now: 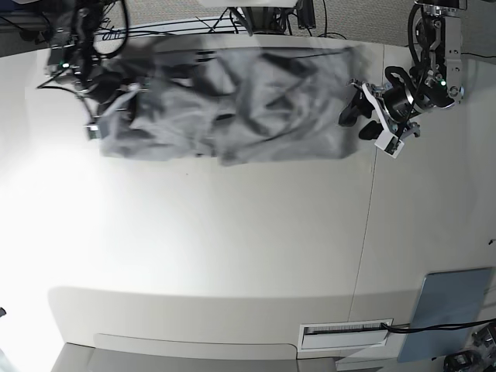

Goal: Fold the T-shirt properly

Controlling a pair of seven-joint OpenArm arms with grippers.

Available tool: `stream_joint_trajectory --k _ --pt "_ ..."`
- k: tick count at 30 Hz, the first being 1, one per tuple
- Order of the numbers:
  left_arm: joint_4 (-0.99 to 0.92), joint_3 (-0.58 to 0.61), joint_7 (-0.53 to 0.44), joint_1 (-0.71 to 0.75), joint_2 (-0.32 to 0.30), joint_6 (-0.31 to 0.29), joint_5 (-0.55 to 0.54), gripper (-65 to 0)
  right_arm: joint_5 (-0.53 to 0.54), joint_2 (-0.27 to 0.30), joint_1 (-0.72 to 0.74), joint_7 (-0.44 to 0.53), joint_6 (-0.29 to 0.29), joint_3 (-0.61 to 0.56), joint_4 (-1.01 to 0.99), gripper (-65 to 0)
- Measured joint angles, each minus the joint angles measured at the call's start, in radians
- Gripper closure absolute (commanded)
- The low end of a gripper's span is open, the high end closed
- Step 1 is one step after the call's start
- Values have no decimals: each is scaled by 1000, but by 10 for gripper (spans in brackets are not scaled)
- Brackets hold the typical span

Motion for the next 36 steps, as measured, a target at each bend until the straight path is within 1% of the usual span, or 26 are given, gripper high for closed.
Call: stream_joint_trajectory --k 3,6,10,14,17,20,22,25,28,31,33,36 --pt "0 0 -2 -1 0 0 0 -328 43 66 -2 -43 19 30 0 0" --pt "0 0 -2 0 0 0 0 -328 52 106 -3 -84 15 37 46 0" --pt "0 0 -2 0 8 0 3 -328 109 109 -5 -122 18 31 176 0" --pt "0 0 -2 3 47 0 19 -328 119 103 -5 -141 18 -24 315 0" --pt "0 0 -2 11 71 0 19 -328 108 55 -5 -134 14 -100 365 0" --pt "0 0 -3 20 78 0 23 -328 111 -20 -4 -126 14 -203 370 0" --pt "0 0 -3 23 78 0 43 -328 94 -64 -3 -123 13 -277 370 0" --pt "0 0 -3 25 77 0 84 -328 21 -126 0 -89 6 -380 370 0" --pt "0 0 -6 39 77 0 95 -328 -74 -172 20 -66 -21 -478 370 0" --pt "0 0 -6 57 79 0 98 -328 -154 -209 40 -39 -62 -557 370 0" --pt "0 -1 -10 66 90 0 112 -328 -197 -229 51 -24 -73 -596 370 0" --pt "0 -2 -11 75 120 0 131 -328 -230 -260 69 -10 -89 -641 369 0"
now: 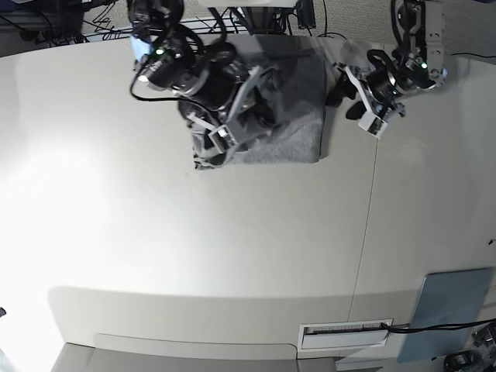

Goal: Fold the T-shirt properly

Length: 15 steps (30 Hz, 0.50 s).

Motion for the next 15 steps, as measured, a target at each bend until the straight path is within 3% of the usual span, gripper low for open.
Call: stream_joint_trajectory --k 5,15 --pt "0 0 -10 0 33 0 13 -328 -46 -53 12 19 -3 -43 0 0" --pt "0 0 -13 0 41 0 13 -328 -60 -85 30 95 13 -128 -138 0"
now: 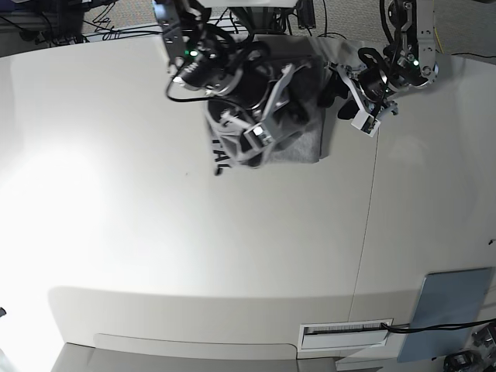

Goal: Fold the T-shirt properly

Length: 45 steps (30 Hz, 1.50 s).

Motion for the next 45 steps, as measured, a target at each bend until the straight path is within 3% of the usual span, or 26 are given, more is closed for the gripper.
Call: stream_joint_trajectory --k 12,14,16,18,28,33,37,39,45 --pt "0 0 0 0 0 0 4 -328 -18 -2 85 66 8 -87 -133 0" --pt "0 0 0 0 0 0 3 -328 -18 -2 93 75 13 -87 -135 -62" --pt "0 0 0 0 0 0 4 -328 -14 -2 97 100 42 -87 -137 -156" --pt "0 0 0 0 0 0 4 -328 10 -2 96 109 87 -93 -138 -207" --pt "0 0 0 0 0 0 4 -329 204 -2 97 116 227 -101 -138 -215" --pt "0 0 0 0 -1 0 3 -329 212 0 98 119 227 -101 -137 -215" --pt "0 -9 0 0 -4 0 4 -328 198 0 113 11 229 -97 -77 -215" --pt "10 -18 13 1 -3 0 10 -328 141 0 113 -13 233 -73 -29 -215" --pt "98 -49 14 3 -6 0 16 -328 -3 38 113 -40 135 100 70 -215"
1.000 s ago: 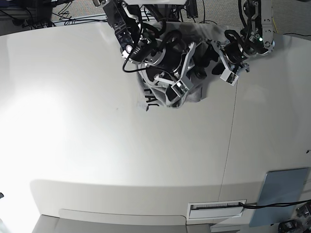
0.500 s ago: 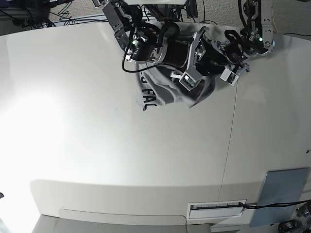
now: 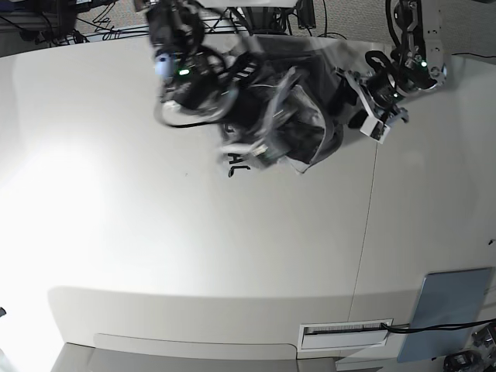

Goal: Fold the T-shirt properly
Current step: 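Release the shirt and withdraw the right gripper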

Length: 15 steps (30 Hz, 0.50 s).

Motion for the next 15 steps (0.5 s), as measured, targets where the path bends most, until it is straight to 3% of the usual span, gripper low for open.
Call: stream_joint_trajectory --k 7,11,15 --pt "109 2 9 13 0 0 -63 -328 -3 116 -1 -17 -7 275 13 -215" --pt "117 2 65 14 1 -1 -130 -328 -3 185 -3 -18 -8 411 13 -215" --pt "118 2 114 14 1 -74 -213 -328 1 230 -3 -18 -7 502 14 -215"
